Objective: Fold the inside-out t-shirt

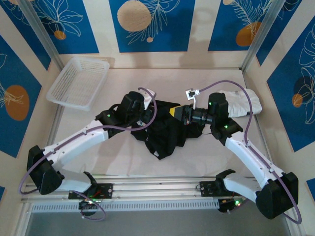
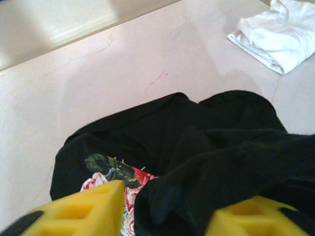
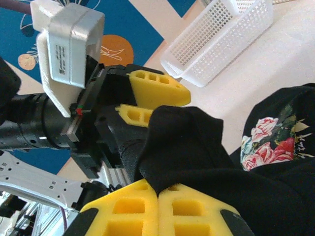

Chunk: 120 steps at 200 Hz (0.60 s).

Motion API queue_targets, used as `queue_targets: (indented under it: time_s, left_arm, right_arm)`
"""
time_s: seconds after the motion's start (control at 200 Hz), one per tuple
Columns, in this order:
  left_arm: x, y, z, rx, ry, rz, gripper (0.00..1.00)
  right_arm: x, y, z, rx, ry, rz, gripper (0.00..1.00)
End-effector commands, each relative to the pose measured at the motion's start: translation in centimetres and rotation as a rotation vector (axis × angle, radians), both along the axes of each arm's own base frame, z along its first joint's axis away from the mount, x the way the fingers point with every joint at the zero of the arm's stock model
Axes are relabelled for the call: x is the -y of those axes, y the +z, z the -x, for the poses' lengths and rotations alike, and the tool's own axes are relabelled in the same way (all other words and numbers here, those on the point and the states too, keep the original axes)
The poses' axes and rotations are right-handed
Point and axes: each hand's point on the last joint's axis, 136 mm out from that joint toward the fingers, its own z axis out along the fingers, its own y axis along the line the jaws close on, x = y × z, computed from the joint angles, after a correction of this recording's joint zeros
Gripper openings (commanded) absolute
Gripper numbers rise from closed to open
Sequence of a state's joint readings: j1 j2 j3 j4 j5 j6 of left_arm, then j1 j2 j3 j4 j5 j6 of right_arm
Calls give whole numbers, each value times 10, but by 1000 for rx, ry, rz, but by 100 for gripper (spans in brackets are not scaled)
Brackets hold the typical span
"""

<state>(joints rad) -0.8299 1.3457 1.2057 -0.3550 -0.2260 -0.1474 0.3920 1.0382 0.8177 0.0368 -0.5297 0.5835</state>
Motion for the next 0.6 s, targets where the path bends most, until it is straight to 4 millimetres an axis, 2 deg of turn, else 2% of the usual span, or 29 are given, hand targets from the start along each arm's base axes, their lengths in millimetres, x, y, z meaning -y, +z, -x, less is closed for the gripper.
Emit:
queue_targets:
  time_s: [0.0,0.15,0.26,0.41,0.465,0.595]
  left_arm:
    - [-7,3,-3,8,34,-35,31]
    - [-6,2,-5,-6,22,-45,11]
    - [-2,8,4,-28,-22,-13,0]
    - [2,28,25,-61,-108,105,0]
    - [-4,39,33,-77,-127,165,0]
    - [-16,67,47,-157,-182,385,0]
  right_arm:
    - [1,16,-2,49,-9,-1,0]
    - [0,21,-1,67,-4,-11,0]
    - [3,22,-6,87,-45,13,0]
    - [5,28,-10,134,-73,53,0]
    - [8,33,-9,165,-82,96,0]
    - [19,24,-9,171,-107,224,0]
